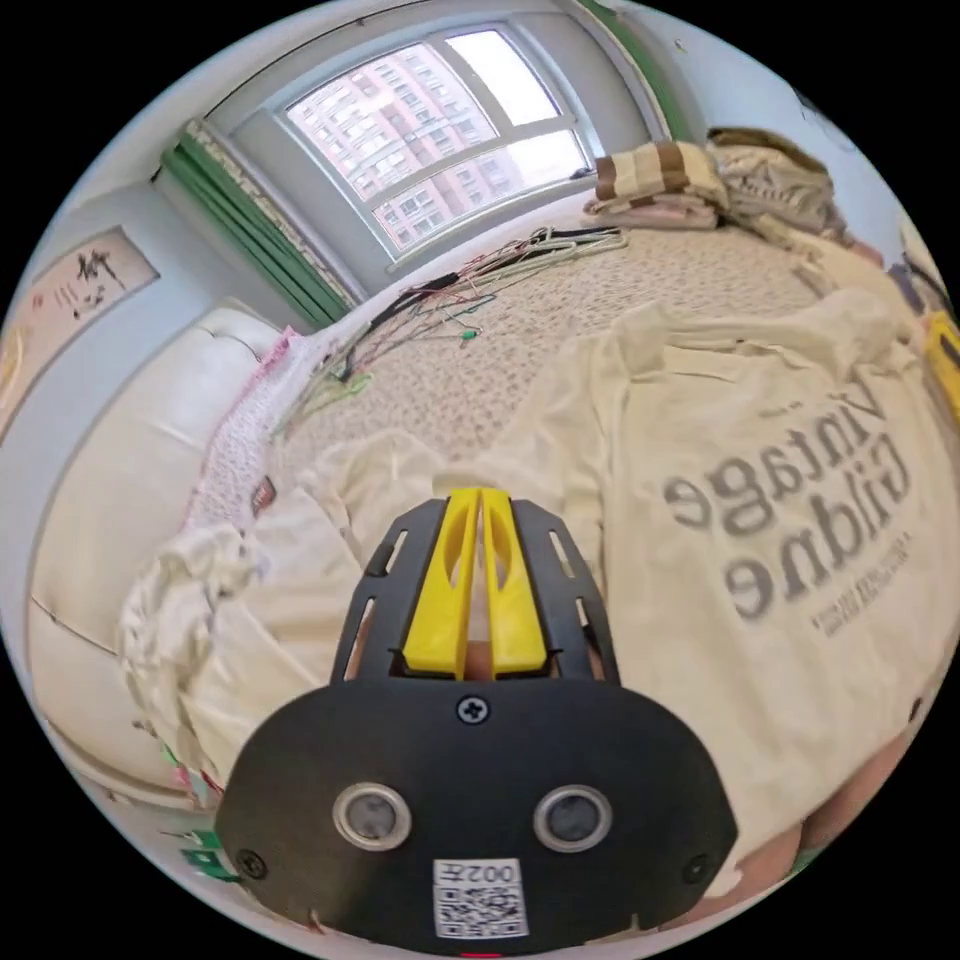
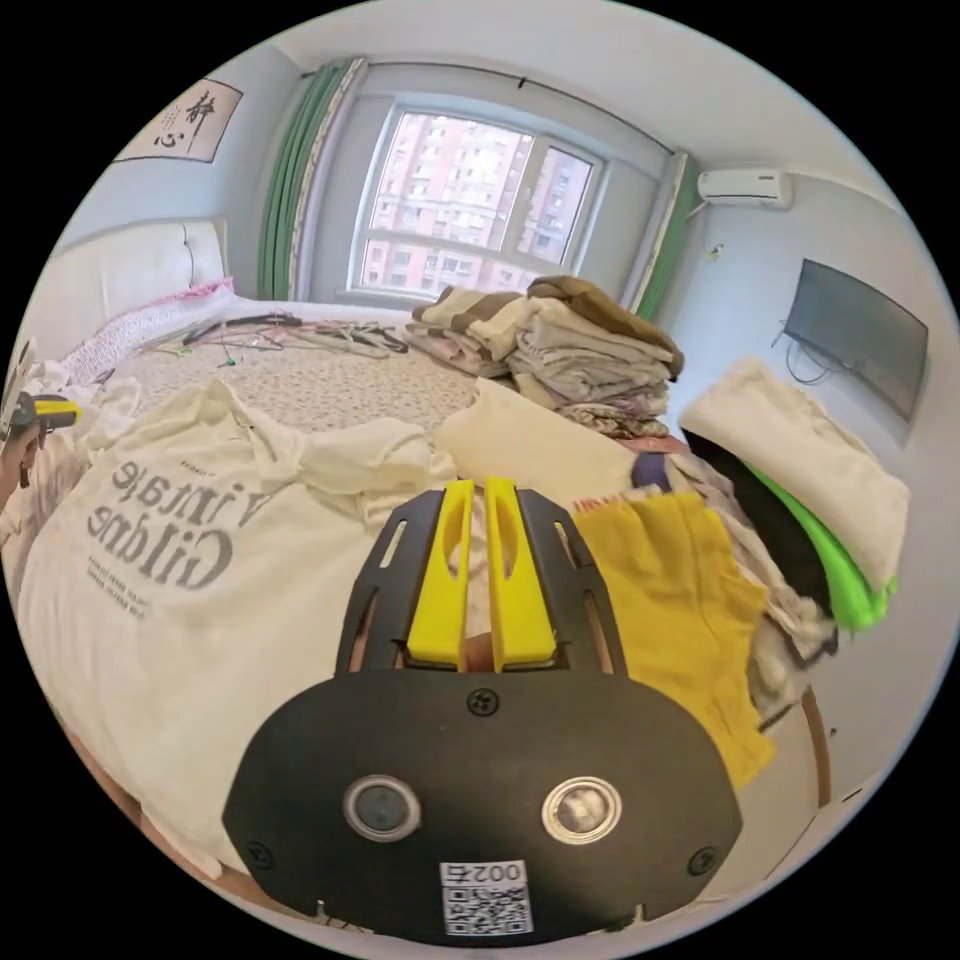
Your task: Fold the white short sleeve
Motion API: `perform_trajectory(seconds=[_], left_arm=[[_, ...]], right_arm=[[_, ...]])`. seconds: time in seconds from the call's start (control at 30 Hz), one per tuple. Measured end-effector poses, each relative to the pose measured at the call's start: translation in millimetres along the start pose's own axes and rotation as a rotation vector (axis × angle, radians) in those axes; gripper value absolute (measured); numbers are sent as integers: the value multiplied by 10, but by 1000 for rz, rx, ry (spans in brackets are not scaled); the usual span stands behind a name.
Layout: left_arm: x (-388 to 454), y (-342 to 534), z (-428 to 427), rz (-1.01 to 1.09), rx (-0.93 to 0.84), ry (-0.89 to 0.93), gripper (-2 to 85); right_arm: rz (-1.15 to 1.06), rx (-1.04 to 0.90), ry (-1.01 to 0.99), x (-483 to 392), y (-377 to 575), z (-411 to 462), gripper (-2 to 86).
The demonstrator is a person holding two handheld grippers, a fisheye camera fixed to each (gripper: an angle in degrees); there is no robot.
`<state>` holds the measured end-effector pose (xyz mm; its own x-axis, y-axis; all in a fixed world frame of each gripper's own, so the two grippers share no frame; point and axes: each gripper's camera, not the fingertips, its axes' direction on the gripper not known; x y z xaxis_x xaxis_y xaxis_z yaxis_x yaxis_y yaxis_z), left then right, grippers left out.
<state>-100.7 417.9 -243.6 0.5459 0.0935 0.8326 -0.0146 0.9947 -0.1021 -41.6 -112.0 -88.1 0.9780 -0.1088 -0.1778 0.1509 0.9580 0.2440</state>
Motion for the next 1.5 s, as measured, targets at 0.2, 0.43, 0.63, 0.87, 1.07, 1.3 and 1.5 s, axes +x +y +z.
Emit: perform_trajectory(seconds=[0.2, 0.43, 0.63, 0.87, 1.07, 1.3, 1.5], left_arm=[[-517, 1508, -406, -150, -74, 214, -9], [-1025, 2653, -846, -425, 78, 502, -6], [-1197, 2721, -968, -419, 117, 562, 40], [-1298, 2581, -1027, -408, 62, 480, 59], [-1511, 2538, -1046, -416, -15, 568, 2], [-1932, 2510, -1440, -470, 42, 552, -8], [-2347, 2388, -2065, -448, 77, 546, -9]], right_arm=[[-49, -100, 50, 240, 913, -651, 18], [113, -225, -98, 368, 1951, -937, 80], [195, -219, -107, 387, 2232, -1013, 107], [168, -256, -151, 303, 2206, -957, 113], [174, -314, -187, 322, 2303, -904, 55], [171, -215, -175, 531, 2055, -1454, -7], [231, -162, -290, 908, 1753, -2077, -8]])
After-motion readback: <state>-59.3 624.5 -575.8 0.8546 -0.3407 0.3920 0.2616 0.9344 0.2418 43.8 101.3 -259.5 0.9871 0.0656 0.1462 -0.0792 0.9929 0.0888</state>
